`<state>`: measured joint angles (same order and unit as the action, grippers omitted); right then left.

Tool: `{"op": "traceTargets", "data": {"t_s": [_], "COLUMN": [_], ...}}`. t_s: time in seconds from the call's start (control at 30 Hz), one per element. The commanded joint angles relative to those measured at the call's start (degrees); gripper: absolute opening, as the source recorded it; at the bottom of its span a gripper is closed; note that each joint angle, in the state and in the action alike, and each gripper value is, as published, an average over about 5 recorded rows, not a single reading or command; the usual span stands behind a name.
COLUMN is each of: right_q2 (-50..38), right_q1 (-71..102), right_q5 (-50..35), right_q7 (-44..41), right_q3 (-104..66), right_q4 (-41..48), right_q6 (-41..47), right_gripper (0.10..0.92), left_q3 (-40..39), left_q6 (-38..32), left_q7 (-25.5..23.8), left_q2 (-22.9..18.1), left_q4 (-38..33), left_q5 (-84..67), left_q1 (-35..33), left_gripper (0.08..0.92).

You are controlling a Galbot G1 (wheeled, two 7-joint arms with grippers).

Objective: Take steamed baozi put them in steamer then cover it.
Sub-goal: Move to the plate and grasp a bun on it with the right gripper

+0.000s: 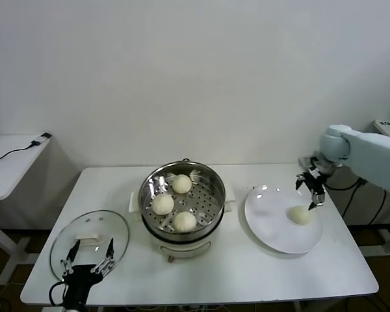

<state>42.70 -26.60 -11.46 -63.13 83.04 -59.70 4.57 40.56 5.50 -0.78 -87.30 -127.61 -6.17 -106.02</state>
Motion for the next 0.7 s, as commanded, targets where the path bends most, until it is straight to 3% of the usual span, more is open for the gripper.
{"op": "traceTargets", "data": {"t_s": [0.03,0.53,0.7], "right_q2": [0.21,3.96,4.17], "right_q1": [14.96,17.54,17.29], "right_q5": [4.41,5.72,6.4], "right_q7": [2.42,4.69,4.94], "right_q3": [-12.52,-15.58,-15.58], "right_q4": [7.37,10.77,11.08], "right_q6": [4.85,6.1,6.05], "right_gripper": [0.823,0.822,0.788], "left_q3": [-0.11,-0.31,-0.39], "left_q6": [0.02,0.05,0.17], "left_q7": [0.01,0.09,0.11], "left_q2": [-0.13,-0.47,-0.45], "left_q4": [0.01,0.02,0.02], "left_q5": [0.14,0.28,0.21], "left_q1": [-0.17,-0.33,-0.15], "left_gripper": [0.823,0.823,0.823]}}
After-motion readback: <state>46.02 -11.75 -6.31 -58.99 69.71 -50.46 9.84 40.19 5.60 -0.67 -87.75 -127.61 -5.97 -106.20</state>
